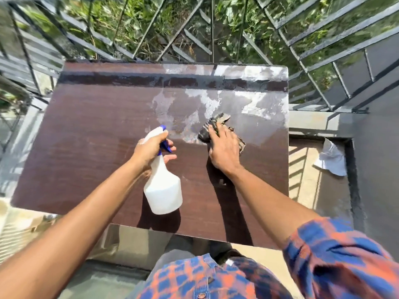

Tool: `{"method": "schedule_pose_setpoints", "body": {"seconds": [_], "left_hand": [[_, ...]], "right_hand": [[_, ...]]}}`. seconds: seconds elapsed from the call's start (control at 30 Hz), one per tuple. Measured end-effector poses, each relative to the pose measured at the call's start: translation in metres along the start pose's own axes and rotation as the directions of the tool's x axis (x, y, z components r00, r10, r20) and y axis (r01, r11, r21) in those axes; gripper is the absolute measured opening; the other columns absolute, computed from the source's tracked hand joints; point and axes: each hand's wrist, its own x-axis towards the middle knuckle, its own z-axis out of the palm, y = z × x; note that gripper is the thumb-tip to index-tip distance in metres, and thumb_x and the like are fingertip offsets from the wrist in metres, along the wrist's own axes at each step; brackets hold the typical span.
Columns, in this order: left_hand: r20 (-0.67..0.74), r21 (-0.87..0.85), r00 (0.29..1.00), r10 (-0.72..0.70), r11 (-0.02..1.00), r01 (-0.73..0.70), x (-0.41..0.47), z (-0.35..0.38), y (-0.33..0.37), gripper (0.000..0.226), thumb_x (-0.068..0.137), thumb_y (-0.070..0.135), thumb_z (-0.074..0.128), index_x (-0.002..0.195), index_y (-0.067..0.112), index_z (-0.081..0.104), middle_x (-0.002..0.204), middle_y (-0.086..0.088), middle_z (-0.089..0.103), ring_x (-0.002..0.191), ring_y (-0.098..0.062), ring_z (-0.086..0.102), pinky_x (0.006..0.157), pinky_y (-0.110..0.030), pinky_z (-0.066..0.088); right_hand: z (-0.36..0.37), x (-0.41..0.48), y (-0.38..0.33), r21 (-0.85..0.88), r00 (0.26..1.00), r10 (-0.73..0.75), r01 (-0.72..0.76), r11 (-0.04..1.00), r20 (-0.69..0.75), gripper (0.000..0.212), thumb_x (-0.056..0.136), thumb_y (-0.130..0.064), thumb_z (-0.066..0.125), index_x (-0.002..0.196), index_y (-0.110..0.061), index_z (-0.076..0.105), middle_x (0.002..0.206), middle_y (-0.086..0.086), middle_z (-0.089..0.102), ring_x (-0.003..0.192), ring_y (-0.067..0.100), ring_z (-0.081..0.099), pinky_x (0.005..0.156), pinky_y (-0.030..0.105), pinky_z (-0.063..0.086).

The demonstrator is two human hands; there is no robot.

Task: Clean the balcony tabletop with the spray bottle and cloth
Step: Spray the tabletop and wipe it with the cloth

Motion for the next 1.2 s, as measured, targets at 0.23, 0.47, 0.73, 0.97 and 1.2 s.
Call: {"method": "schedule_pose_setpoints", "body": {"seconds": [0.23,0.47,0.73,0.97,1.2], "left_hand": [[0.111,0.026,0.993,0.028,0.999,-0.031,0.010,0.015,0.003,0.025,0.102,0.019,0.058,0.127,0.020,0.054,0.084,-0.010,0.062,0.081,-0.027,0.066,0.052,-0.031,0.058],[0.157,0.098,0.987,0.031,0.994,-0.047,0.020,0.001,0.026,0.018,0.102,0.022,0.058,0.091,0.008,0.062,0.082,-0.011,0.060,0.073,-0.020,0.064,0.045,-0.024,0.054],[0.147,0.148,0.988,0.051,0.986,-0.073,0.048,-0.045,0.052,0.022,0.100,0.023,0.059,0.081,0.013,0.061,0.074,-0.006,0.064,0.075,-0.022,0.067,0.058,-0.034,0.054],[0.170,0.189,0.985,0.034,0.980,-0.067,0.071,-0.067,0.065,0.028,0.101,0.026,0.058,0.080,0.008,0.062,0.075,-0.007,0.067,0.060,-0.015,0.069,0.060,-0.034,0.051],[0.172,0.166,0.985,0.013,0.985,-0.042,0.082,-0.084,0.070,0.030,0.100,0.028,0.059,0.079,0.008,0.064,0.061,-0.002,0.070,0.061,-0.022,0.069,0.062,-0.034,0.046]], "right_hand": [[-0.030,-0.034,0.122,-0.010,0.951,0.258,-0.264,0.964,-0.169,0.053,0.093,-0.015,0.054,0.146,-0.019,0.049,0.155,0.012,0.042,0.138,0.033,0.042,0.116,0.050,0.032],[-0.014,0.045,0.041,0.119,0.755,0.633,-0.622,0.774,-0.172,0.063,0.097,-0.014,0.048,0.157,-0.022,0.029,0.166,0.009,0.018,0.153,0.029,0.014,0.124,0.051,0.008],[0.045,0.040,-0.107,0.117,0.996,0.085,-0.086,0.989,0.006,0.066,0.089,-0.012,0.054,0.152,-0.020,0.039,0.161,0.011,0.031,0.149,0.033,0.024,0.123,0.050,0.013],[0.018,-0.009,0.011,0.025,0.949,0.248,-0.248,0.968,-0.194,0.054,0.095,-0.018,0.052,0.147,-0.027,0.043,0.158,0.006,0.038,0.144,0.030,0.035,0.120,0.050,0.025],[0.033,0.011,-0.014,0.169,0.671,0.675,-0.660,0.732,-0.305,0.053,0.098,-0.025,0.039,0.150,-0.014,0.042,0.159,0.017,0.033,0.147,0.036,0.029,0.120,0.055,0.019]]}}
